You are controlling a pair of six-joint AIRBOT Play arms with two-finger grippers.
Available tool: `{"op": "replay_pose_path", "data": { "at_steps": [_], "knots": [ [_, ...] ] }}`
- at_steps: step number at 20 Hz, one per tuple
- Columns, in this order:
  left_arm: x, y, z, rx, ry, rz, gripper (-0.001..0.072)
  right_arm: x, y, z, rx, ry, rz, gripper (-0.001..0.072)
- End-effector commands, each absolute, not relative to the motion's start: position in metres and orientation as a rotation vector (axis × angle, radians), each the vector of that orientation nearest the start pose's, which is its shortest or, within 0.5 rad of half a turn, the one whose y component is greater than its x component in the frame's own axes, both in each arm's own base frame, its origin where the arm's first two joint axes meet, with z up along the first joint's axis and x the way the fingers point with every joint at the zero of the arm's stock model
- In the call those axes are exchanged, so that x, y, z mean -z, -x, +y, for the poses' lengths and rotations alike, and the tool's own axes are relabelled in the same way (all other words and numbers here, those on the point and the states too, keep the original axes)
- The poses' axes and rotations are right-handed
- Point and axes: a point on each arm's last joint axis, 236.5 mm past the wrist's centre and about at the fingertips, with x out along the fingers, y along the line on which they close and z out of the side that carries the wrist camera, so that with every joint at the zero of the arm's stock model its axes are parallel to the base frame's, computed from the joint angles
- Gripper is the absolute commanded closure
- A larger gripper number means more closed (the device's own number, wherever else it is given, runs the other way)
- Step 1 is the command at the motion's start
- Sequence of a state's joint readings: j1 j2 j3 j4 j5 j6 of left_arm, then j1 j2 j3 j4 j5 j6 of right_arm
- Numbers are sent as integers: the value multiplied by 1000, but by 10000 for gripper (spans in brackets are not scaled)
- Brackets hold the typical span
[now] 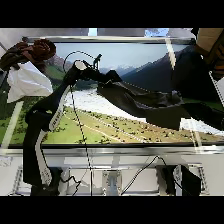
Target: Fold the shirts.
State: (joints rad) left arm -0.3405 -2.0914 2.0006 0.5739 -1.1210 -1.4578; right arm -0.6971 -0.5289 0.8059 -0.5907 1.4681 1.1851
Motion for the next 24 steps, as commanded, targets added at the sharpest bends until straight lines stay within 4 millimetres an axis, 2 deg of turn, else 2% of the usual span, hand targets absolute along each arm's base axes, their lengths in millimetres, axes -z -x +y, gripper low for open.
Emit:
{"op": "replay_pose_path", "data": {
  "at_steps": [1, 2, 3, 6, 8, 10, 12, 15, 19, 21, 22, 24],
  "knots": [
    [-19, -488, -392, 887, 656, 1221, 53, -167, -256, 34, -303, -581, 728, 689],
    [-17, -474, -398, 913, 640, 1260, 175, -167, -257, 33, -300, -581, 726, 689],
    [-10, -457, -404, 952, 600, 1310, 211, -167, -258, 32, -296, -580, 722, 689],
    [13, -415, -420, 1021, 530, 1441, 197, -165, -258, 29, -280, -572, 728, 689],
    [28, -402, -430, 1033, 515, 1486, 141, -164, -257, 28, -277, -572, 731, 689],
    [38, -392, -440, 1037, 506, 1507, 130, -164, -258, 28, -277, -572, 731, 689],
    [45, -393, -451, 1024, 511, 1489, 131, -164, -258, 28, -276, -572, 729, 689],
    [54, -405, -462, 980, 540, 1441, 134, -164, -258, 27, -275, -571, 728, 689],
    [52, -447, -469, 877, 623, 1300, 188, -164, -258, 28, -277, -567, 727, 689],
    [53, -455, -470, 858, 644, 1281, 235, -164, -258, 28, -278, -565, 727, 689],
    [57, -456, -471, 854, 651, 1290, 296, -164, -258, 28, -278, -565, 726, 689],
    [64, -452, -475, 856, 693, 1316, 614, -164, -258, 28, -278, -564, 726, 689]
  ]
}}
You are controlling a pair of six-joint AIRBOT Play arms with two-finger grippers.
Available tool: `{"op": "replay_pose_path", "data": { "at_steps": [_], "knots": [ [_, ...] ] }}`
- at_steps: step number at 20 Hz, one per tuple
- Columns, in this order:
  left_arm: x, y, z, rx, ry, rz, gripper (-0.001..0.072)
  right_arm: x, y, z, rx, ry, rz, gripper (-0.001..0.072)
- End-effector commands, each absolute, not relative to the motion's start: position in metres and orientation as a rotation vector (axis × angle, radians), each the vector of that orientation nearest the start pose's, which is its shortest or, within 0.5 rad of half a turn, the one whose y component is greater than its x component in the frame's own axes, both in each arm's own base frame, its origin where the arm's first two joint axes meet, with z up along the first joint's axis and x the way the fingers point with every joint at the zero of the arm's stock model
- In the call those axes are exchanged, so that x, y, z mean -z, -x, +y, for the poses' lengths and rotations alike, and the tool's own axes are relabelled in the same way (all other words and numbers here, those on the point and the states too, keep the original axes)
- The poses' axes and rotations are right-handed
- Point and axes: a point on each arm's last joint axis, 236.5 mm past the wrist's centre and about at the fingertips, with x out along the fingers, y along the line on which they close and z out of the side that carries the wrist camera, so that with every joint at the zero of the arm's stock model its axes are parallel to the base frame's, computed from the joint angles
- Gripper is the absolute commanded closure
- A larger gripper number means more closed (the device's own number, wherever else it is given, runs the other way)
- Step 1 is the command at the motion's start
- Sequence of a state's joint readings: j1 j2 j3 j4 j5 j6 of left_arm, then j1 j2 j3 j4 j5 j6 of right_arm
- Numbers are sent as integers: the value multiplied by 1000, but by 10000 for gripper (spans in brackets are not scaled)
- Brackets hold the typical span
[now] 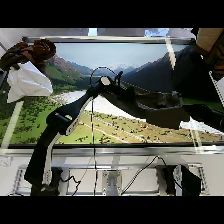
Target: Fold the shirts.
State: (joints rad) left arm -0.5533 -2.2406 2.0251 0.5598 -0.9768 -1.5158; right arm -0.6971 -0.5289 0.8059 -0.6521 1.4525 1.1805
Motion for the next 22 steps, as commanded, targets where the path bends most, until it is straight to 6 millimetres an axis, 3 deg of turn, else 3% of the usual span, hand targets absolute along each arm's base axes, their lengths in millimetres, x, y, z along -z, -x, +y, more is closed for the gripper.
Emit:
{"op": "replay_pose_path", "data": {
  "at_steps": [1, 4, 6, 7, 8, 9, 11, 13, 15, 17, 20, 22],
  "knots": [
    [64, -450, -479, 869, 726, 1326, 685, -164, -258, 28, -280, -560, 725, 689],
    [54, -447, -489, 913, 840, 1340, 685, -165, -259, 26, -279, -546, 717, 689],
    [33, -465, -491, 919, 953, 1280, 686, -167, -263, 22, -266, -538, 697, 689],
    [8, -480, -491, 960, 1035, 1195, 686, -168, -266, 19, -256, -531, 682, 689],
    [-32, -499, -486, 1033, 1137, 1062, 686, -171, -269, 15, -250, -502, 659, 689],
    [-78, -517, -474, 1108, 1246, 911, 686, -174, -273, 10, -237, -483, 633, 690],
    [-180, -539, -429, 1262, 1388, 582, 689, -182, -280, 6, -225, -486, 583, 690],
    [-247, -524, -395, 1387, 1279, 421, 690, -195, -283, 14, -275, -464, 533, 690],
    [-295, -489, -379, 1454, 1008, 360, 690, -210, -282, 13, -271, -406, 497, 690],
    [-336, -455, -370, 1424, 731, 302, 691, -242, -277, 11, -236, -307, 426, 690],
    [-384, -398, -346, 1284, 324, 255, 691, -308, -248, 22, -173, -125, 308, 690],
    [-393, -366, -306, 1087, 109, 321, 691, -338, -221, 35, -122, -82, 266, 691]
  ]
}}
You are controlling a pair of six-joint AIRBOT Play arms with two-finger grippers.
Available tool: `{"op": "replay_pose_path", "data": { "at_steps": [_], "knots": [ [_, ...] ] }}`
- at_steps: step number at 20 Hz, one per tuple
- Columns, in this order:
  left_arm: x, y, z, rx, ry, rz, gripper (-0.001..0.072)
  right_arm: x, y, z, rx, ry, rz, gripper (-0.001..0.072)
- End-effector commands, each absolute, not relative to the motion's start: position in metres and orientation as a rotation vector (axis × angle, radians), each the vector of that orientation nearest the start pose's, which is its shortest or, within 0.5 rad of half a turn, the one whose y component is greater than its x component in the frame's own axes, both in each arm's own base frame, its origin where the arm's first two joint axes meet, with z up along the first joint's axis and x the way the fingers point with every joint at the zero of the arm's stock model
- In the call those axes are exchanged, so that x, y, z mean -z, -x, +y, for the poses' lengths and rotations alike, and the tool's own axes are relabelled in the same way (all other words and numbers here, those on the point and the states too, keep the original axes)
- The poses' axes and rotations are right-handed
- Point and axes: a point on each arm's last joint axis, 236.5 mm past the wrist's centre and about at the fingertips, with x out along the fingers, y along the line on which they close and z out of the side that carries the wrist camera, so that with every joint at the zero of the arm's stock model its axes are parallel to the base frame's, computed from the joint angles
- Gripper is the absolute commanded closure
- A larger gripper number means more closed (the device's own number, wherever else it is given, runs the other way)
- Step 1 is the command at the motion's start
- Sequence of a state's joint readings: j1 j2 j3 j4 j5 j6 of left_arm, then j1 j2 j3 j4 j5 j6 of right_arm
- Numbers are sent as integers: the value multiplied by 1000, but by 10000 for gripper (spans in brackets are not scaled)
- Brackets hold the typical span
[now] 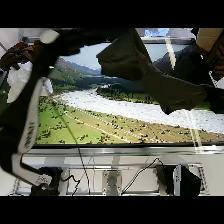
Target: Fold the shirts.
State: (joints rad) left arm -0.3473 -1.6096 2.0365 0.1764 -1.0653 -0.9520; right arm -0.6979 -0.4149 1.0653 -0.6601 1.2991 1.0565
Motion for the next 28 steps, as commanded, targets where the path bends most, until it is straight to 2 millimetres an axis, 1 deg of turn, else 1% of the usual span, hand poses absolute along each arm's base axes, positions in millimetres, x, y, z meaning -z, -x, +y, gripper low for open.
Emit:
{"op": "replay_pose_path", "data": {
  "at_steps": [1, 2, 3, 4, 5, 6, 7, 8, 9, 10, 12, 13, 14, 16, 17, 18, 19, 20, 21, 22, 23, 24, 25, 26, 27, 28],
  "knots": [
    [-394, -353, -279, 968, 34, 362, 691, -347, -209, 43, -111, -55, 254, 691],
    [-397, -340, -246, 834, -40, 386, 691, -358, -203, 48, -108, -29, 224, 691],
    [-406, -332, -209, 684, -81, 380, 691, -369, -200, 51, -115, -13, 189, 691],
    [-421, -327, -176, 548, -94, 344, 691, -378, -203, 52, -131, -14, 164, 691],
    [-435, -323, -147, 433, -87, 307, 691, -377, -210, 50, -155, -27, 178, 691],
    [-438, -318, -134, 385, -73, 304, 691, -371, -219, 51, -192, -60, 213, 691],
    [-433, -316, -132, 381, -78, 329, 691, -366, -230, 53, -238, -86, 243, 692],
    [-419, -322, -133, 376, -90, 371, 691, -360, -243, 50, -259, -92, 266, 691],
    [-398, -337, -132, 346, -114, 420, 691, -353, -258, 40, -255, -100, 291, 691],
    [-369, -357, -132, 313, -147, 491, 691, -342, -277, 30, -257, -127, 333, 692],
    [-287, -396, -149, 308, -197, 680, 690, -310, -312, 17, -291, -181, 435, 691],
    [-238, -414, -163, 322, -213, 782, 690, -292, -332, 14, -315, -198, 482, 691],
    [-193, -434, -176, 336, -220, 855, 690, -276, -351, 11, -329, -217, 517, 691],
    [-119, -478, -199, 348, -230, 914, 690, -237, -397, 8, -332, -229, 577, 691],
    [-90, -502, -206, 342, -228, 909, 690, -212, -421, 9, -327, -236, 612, 691],
    [-62, -525, -209, 320, -193, 909, 690, -184, -443, 12, -326, -244, 654, 691],
    [-36, -547, -203, 274, -152, 921, 690, -157, -461, 18, -329, -252, 695, 691],
    [-16, -568, -187, 210, -103, 942, 690, -130, -477, 22, -327, -266, 731, 691],
    [-6, -586, -172, 163, -57, 949, 690, -105, -492, 25, -316, -277, 753, 692],
    [-6, -605, -155, 115, -2, 932, 690, -87, -506, 22, -290, -279, 756, 691],
    [-16, -622, -139, 85, 37, 889, 688, -75, -518, 16, -256, -273, 742, 691],
    [-33, -637, -128, 77, 76, 817, 686, -70, -530, 6, -214, -260, 711, 690],
    [-57, -652, -118, 77, 132, 729, 653, -74, -539, -5, -173, -237, 669, 689],
    [-81, -660, -110, 85, 204, 658, 405, -81, -545, -13, -144, -227, 629, 689],
    [-100, -661, -105, 97, 281, 628, 130, -88, -547, -19, -126, -230, 602, 665],
    [-112, -655, -102, 117, 342, 636, 3, -93, -545, -18, -128, -238, 600, 515]
  ]
}}
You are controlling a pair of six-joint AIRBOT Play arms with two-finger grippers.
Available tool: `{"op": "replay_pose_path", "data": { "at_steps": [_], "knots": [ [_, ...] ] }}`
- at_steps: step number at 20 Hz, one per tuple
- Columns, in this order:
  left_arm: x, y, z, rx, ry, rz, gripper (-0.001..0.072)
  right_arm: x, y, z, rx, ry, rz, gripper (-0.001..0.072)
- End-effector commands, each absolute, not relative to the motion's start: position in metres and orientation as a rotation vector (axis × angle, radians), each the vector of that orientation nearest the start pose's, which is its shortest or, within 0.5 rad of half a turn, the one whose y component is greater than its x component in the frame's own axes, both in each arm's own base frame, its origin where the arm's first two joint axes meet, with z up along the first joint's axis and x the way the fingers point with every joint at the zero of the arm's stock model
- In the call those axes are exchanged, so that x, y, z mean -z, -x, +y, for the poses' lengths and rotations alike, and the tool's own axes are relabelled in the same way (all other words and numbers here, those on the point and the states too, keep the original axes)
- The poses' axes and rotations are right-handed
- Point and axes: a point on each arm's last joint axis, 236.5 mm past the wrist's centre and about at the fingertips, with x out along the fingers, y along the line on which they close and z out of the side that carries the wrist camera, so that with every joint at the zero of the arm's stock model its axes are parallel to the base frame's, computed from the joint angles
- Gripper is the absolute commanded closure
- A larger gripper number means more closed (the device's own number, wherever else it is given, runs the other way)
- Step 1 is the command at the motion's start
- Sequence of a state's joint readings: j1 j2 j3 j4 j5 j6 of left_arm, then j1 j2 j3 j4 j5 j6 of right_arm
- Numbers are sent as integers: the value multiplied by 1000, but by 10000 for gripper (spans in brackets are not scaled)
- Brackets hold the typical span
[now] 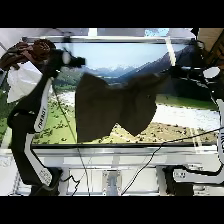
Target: Fold the shirts.
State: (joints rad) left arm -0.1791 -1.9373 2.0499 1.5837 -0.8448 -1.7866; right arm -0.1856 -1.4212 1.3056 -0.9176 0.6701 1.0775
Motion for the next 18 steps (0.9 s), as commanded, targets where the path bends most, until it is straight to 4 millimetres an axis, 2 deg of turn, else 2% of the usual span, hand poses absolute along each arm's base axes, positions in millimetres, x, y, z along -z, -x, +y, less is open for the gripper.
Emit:
{"op": "replay_pose_path", "data": {
  "at_steps": [1, 2, 4, 6, 9, 11, 12, 13, 14, 16, 18],
  "knots": [
    [-118, -641, -99, 148, 363, 689, 8, -91, -538, -19, -135, -241, 627, 362],
    [-118, -621, -94, 173, 338, 764, 10, -84, -525, -19, -151, -244, 689, 345],
    [-108, -575, -83, 219, 183, 938, 19, -58, -489, -27, -178, -229, 871, 342],
    [-98, -528, -80, 260, 99, 1089, 19, -36, -454, -33, -203, -249, 1028, 340],
    [-86, -474, -93, 334, 123, 1247, 18, -16, -411, -27, -254, -303, 1203, 333],
    [-71, -431, -102, 392, 115, 1368, 20, -7, -376, -17, -287, -310, 1310, 333],
    [-64, -415, -102, 394, 109, 1392, 56, -6, -362, -14, -289, -307, 1327, 333],
    [-56, -401, -99, 385, 96, 1387, 179, -6, -348, -11, -286, -296, 1326, 333],
    [-48, -388, -95, 362, 97, 1369, 254, -6, -333, -9, -272, -287, 1319, 333],
    [-32, -359, -86, 304, 116, 1313, 249, -5, -300, -5, -243, -292, 1295, 333],
    [-12, -325, -81, 243, 176, 1257, 249, -3, -272, 6, -208, -368, 1239, 332]
  ]
}}
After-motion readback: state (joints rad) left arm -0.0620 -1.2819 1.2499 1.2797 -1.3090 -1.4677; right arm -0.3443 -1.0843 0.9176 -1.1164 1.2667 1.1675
